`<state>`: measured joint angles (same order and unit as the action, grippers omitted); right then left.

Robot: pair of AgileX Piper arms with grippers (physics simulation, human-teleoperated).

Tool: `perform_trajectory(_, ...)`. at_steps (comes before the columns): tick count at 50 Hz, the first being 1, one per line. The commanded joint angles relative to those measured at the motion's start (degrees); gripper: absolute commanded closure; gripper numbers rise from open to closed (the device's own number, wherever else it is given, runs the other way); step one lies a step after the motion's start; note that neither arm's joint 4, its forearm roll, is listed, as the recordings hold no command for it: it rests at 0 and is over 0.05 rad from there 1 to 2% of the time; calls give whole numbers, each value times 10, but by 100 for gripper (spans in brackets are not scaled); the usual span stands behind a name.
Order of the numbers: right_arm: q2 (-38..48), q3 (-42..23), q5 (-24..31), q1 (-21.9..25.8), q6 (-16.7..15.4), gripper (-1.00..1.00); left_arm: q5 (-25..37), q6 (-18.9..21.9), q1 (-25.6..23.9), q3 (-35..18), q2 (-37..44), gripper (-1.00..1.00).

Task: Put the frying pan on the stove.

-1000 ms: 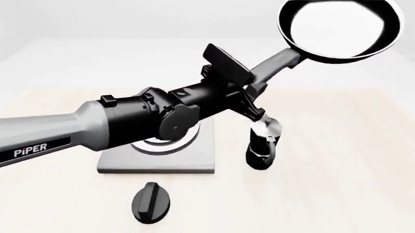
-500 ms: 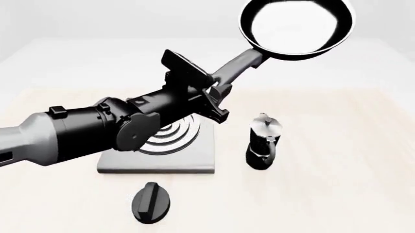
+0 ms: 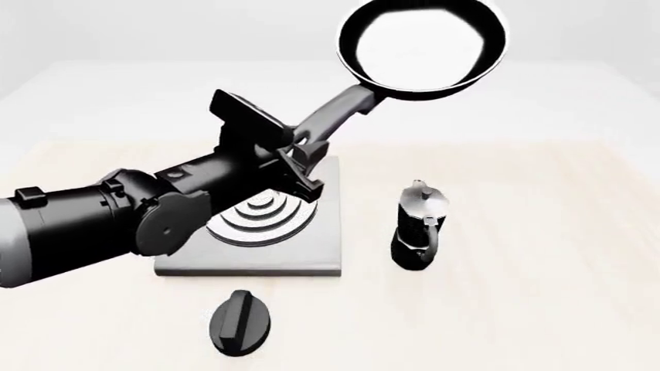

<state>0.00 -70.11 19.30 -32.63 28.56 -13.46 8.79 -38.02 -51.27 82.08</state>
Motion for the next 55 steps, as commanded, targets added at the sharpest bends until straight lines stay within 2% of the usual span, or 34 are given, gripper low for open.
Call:
perform_trajectory(1,0,1,-1,1,-1,-100,-2,-16,22,18,-39,100)
perform_trajectory(27,0,1,-1,-2,0,-100,-18,-48,72,120,-100,100)
perform_trajectory(42,0,-3,1,-3,-1,-100,17,-47,100,167,-159,100)
perform_trajectory(55,0,5,-6,-9,5,-100,12,-52,116,203,-168,100)
